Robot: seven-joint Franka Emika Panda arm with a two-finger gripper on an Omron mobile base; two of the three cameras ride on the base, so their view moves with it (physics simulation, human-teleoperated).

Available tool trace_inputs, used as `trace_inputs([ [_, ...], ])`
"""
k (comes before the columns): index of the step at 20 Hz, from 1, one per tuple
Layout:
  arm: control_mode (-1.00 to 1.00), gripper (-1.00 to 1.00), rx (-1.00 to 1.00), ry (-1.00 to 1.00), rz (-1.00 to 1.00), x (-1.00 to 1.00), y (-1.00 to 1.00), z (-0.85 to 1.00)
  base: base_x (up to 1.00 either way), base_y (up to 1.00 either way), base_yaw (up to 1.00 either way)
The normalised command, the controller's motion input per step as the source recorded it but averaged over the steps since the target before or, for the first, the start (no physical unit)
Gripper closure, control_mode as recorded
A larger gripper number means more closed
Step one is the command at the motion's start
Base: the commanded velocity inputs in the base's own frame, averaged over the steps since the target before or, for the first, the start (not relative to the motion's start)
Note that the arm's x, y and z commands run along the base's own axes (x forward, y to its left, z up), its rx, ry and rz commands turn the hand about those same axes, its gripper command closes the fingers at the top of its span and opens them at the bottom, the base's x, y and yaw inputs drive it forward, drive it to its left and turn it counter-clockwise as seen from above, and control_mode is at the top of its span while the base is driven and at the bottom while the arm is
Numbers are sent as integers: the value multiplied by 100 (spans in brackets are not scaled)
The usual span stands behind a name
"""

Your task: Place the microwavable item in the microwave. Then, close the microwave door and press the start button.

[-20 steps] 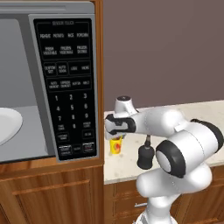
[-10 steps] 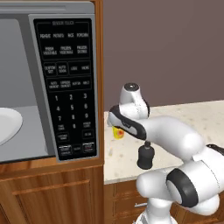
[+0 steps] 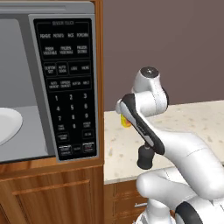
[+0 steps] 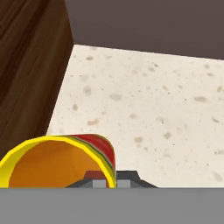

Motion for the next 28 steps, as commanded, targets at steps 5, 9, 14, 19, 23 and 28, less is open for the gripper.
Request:
trace_inputs([
  [5,-100,100,16,-1,-11,-98,-33,66,0,0,0],
  [9,-100,100,17,0,-8,-67,-48,40,0,0,0],
  [14,-100,100,10,-3,-1,-49,-17,3,0,0,0],
  [19,100,100,0,0,0,0,0,0,-100,13,0],
  [23,100,100,0,0,0,0,0,0,-100,31,0],
  [28,100,100,0,0,0,0,0,0,-96,68,-1],
])
